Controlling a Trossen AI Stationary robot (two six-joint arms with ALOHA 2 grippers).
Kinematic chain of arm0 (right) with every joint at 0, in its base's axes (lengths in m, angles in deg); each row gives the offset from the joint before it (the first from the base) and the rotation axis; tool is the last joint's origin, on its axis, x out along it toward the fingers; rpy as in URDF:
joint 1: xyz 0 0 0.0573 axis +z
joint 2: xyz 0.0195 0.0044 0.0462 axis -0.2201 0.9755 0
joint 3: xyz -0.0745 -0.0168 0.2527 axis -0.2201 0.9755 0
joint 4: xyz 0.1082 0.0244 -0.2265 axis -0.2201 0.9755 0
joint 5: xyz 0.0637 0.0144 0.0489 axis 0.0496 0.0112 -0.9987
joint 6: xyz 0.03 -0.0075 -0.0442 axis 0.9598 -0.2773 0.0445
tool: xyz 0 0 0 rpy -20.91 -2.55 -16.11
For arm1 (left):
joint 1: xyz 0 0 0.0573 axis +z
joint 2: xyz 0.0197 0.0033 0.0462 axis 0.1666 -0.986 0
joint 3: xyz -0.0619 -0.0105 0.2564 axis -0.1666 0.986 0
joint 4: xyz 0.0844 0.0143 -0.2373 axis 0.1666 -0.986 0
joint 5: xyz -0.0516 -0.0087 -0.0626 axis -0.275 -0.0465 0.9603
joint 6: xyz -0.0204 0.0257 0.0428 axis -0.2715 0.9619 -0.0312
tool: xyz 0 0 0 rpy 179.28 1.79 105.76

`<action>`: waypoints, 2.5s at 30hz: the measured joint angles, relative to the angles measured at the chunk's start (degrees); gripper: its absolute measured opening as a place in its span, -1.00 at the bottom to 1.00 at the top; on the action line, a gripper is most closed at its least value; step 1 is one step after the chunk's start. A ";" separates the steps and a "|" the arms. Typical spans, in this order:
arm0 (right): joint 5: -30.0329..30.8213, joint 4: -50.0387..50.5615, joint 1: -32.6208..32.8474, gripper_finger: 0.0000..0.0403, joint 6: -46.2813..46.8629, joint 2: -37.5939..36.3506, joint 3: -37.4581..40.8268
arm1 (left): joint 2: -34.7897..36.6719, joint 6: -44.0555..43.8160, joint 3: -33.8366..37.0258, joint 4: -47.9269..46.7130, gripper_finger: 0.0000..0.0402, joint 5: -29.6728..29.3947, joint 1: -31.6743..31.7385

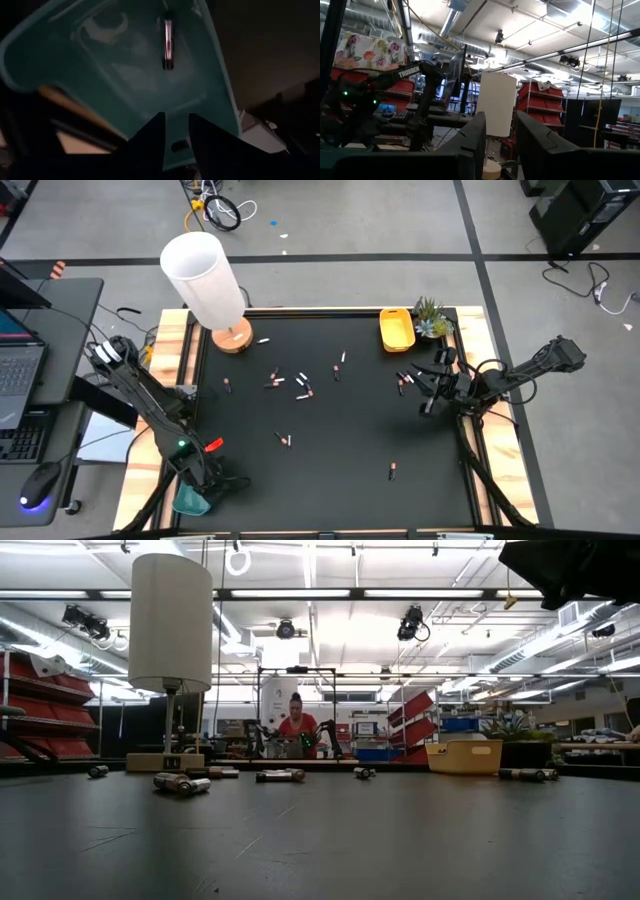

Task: Sort batteries
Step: Put the black battery into the yellow bin

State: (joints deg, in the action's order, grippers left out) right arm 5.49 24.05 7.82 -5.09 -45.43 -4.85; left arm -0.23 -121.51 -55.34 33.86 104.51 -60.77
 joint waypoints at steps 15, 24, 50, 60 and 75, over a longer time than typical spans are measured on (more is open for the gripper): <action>-0.96 -0.09 0.00 -0.55 0.09 0.00 0.01 | 0.04 12.33 -12.83 -20.10 -0.49 -27.96 5.60; -0.96 -0.13 -0.11 -0.55 -0.04 0.00 0.02 | -5.00 40.73 -12.81 -13.72 -0.49 -40.73 17.99; -0.96 1.01 -0.11 -0.55 1.36 0.11 0.02 | -21.04 88.27 -12.76 5.97 -0.07 -28.43 32.71; -1.38 1.01 -0.11 -0.55 1.81 0.11 0.02 | -21.03 92.01 -6.99 11.11 -0.17 -25.89 33.83; -1.38 1.17 -0.11 -0.55 1.95 0.11 0.02 | -20.90 98.31 -5.68 15.12 -0.36 -26.74 33.74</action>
State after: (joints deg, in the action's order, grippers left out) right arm 4.11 25.22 7.71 -3.14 -45.32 -4.83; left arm -21.12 -23.20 -61.02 48.98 77.77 -27.03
